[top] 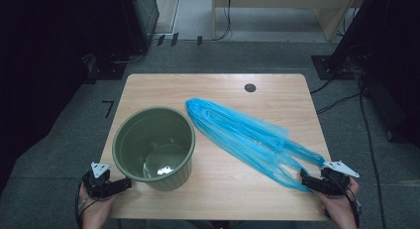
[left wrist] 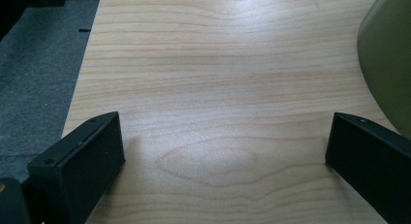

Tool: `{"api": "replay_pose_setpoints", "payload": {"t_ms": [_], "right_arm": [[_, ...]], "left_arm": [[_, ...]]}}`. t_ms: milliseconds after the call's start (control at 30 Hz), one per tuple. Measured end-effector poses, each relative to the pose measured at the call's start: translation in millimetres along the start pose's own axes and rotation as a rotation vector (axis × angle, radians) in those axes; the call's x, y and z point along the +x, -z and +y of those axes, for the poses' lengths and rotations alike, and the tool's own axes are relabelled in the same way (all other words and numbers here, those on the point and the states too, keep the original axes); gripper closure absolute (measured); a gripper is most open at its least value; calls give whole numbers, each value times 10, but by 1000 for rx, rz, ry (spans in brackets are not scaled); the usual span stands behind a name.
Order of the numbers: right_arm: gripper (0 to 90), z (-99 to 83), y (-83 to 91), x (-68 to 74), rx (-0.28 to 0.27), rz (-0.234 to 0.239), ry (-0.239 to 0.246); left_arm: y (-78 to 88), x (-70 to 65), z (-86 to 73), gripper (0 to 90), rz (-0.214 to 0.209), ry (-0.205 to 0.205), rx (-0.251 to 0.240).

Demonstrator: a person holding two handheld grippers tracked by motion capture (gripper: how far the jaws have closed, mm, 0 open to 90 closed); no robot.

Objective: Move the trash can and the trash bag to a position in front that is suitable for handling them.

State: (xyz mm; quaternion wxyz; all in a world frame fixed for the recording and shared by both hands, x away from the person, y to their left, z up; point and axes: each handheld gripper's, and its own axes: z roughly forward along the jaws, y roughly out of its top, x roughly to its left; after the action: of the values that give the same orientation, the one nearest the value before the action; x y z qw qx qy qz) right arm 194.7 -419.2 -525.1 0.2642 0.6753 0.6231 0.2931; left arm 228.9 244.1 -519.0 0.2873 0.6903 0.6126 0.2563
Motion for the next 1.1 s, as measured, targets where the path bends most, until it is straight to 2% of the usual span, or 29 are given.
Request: {"api": "replay_pose_setpoints", "payload": {"t_ms": [67, 100, 133, 200, 233, 267, 333, 367, 400, 433, 533, 700, 733, 933, 1000, 1100], "right_arm": [[24, 12, 20, -46, -14, -17, -40], [24, 23, 39, -56, -27, -32, -47], [24, 37, 65, -56, -41, -41, -48], [24, 55, 96, -50, -54, -42, -48], [24, 89, 170, -13, -84, -32, -61], [24, 102, 205, 20, -98, -24, -62], [24, 111, 236, 58, -106, -16, -52], [24, 118, 274, 150, -118, 1, -33], [24, 119, 285, 200, -120, 11, -24], [24, 119, 290, 248, -124, 15, -12], [24, 110, 299, 383, -129, 33, 16], [24, 99, 295, 522, -133, 49, 49], [24, 98, 292, 539, -130, 51, 50], [24, 111, 256, 596, -135, 52, 41], [25, 125, 274, 630, -168, 62, 43], [28, 140, 297, 657, -179, 66, 41]], "left_arm": [[3, 1, -5, 12, 5, 5, -4], [17, 12, -8, 35, 19, 20, -13], [17, 12, -8, 50, 19, 20, -13], [29, 31, 0, 51, 11, 44, -14], [46, 44, 10, 89, -13, 74, -18], [81, 58, 43, 125, -70, 144, -35], [93, 30, 63, 130, -66, 135, -42], [106, -5, 82, 136, -65, 117, -49], [126, -73, 112, 145, -92, 111, -63], [126, -73, 112, 146, -92, 111, -63], [146, -205, 146, 151, -117, 95, -72], [162, -275, 163, 237, -98, 100, -90], [163, -296, 166, 237, -113, 100, -93], [155, -387, 185, 239, -124, 85, -95], [156, -430, 195, 242, -130, 77, -97], [157, -497, 215, 245, -139, 70, -103]]}}
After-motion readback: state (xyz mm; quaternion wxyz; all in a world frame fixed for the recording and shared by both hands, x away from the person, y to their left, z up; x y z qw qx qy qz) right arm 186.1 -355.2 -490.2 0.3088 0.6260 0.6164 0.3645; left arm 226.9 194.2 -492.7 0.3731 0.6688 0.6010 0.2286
